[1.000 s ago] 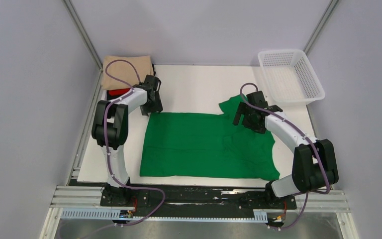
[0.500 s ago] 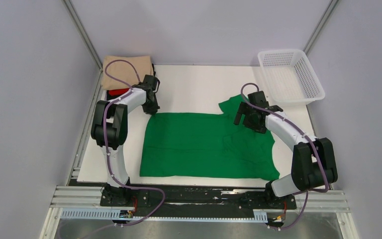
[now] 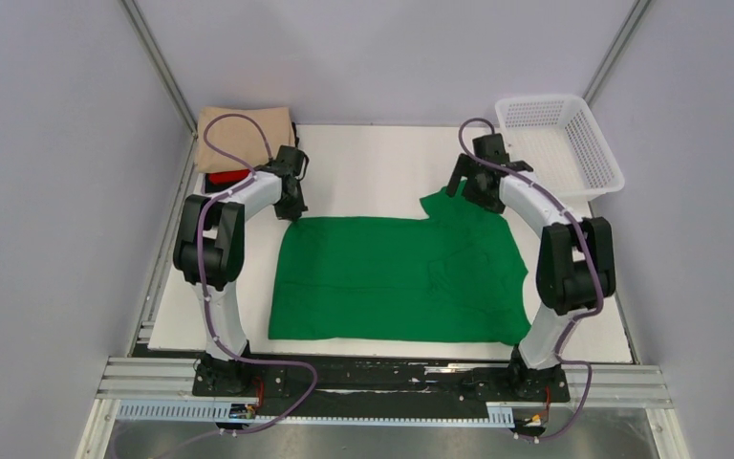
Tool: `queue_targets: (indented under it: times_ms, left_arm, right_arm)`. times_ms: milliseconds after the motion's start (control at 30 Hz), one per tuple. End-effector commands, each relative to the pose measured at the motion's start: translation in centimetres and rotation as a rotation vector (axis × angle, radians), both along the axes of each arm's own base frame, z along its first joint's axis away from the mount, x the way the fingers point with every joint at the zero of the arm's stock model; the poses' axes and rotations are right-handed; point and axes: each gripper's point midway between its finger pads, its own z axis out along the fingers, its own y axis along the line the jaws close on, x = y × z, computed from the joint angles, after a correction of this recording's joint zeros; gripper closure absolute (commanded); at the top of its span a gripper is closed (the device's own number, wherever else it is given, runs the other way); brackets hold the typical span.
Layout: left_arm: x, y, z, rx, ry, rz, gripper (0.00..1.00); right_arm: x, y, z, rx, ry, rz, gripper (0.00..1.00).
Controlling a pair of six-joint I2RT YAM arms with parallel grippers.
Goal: Fold and stack the t-shirts
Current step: Grab the side of the flattened tshirt furthest away from the robot with both arms
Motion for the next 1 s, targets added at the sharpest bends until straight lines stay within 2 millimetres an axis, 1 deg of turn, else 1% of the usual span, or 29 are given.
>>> queue_targets:
  times_ms: [0, 67, 133, 233, 333, 400, 467, 600, 667, 733, 800, 867, 967]
  left_arm:
    - [0.3, 1.1, 2.0, 0.049, -0.064, 0.008, 1.00]
    - [0.5, 1.1, 2.4, 0.051, -0.076, 0.003, 1.00]
    - [0.6, 1.2, 2.5, 0.054, -0.082, 0.000, 1.00]
    - [0.6, 1.2, 2.5, 0.056, -0.083, -0.002, 1.00]
    - [0.7, 1.3, 2.4, 0.062, -0.084, -0.006, 1.00]
    - [0.6, 1.3, 2.4, 0.066, -0.081, -0.006, 1.00]
    - [0.5, 1.4, 2.4, 0.071, -0.082, -0.004, 1.00]
    - [0.4, 1.6, 2.2, 0.079, -0.078, -0.001, 1.00]
    - [0.4, 1.6, 2.2, 0.079, -0.076, -0.001, 1.00]
    - [0.4, 1.6, 2.1, 0.078, -0.076, 0.000, 1.00]
    - [0.6, 1.5, 2.2, 0.075, -0.079, 0.001, 1.00]
    - [0.7, 1.5, 2.1, 0.073, -0.080, 0.002, 1.00]
    - [1.4, 1.5, 2.4, 0.075, -0.089, 0.006, 1.00]
  right_arm:
    - [6.8, -0.3, 1.3, -0.051, -0.098, -0.002, 0.01]
    - [9.3, -0.1, 1.0, -0.060, -0.106, 0.003, 0.02]
    - [11.4, 0.2, 0.0, -0.068, -0.105, 0.024, 0.04]
    - [13.8, 0.4, -1.5, -0.090, -0.106, 0.046, 0.08]
    - [15.3, 0.8, -2.4, -0.104, -0.108, 0.087, 0.14]
    - [15.5, 0.7, -3.4, -0.119, -0.094, 0.099, 0.18]
    - [15.2, 0.4, -4.6, -0.142, -0.071, 0.106, 0.23]
    - [13.8, -0.2, -6.6, -0.169, -0.016, 0.106, 0.36]
    - [13.0, -0.3, -7.1, -0.173, 0.003, 0.105, 0.46]
    - [12.6, -0.4, -7.3, -0.181, 0.013, 0.103, 0.57]
    - [12.6, -0.5, -7.2, -0.184, 0.009, 0.106, 0.64]
    - [13.0, -0.3, -6.9, -0.182, -0.005, 0.113, 0.75]
    - [14.2, 0.0, -6.1, -0.183, -0.044, 0.129, 0.92]
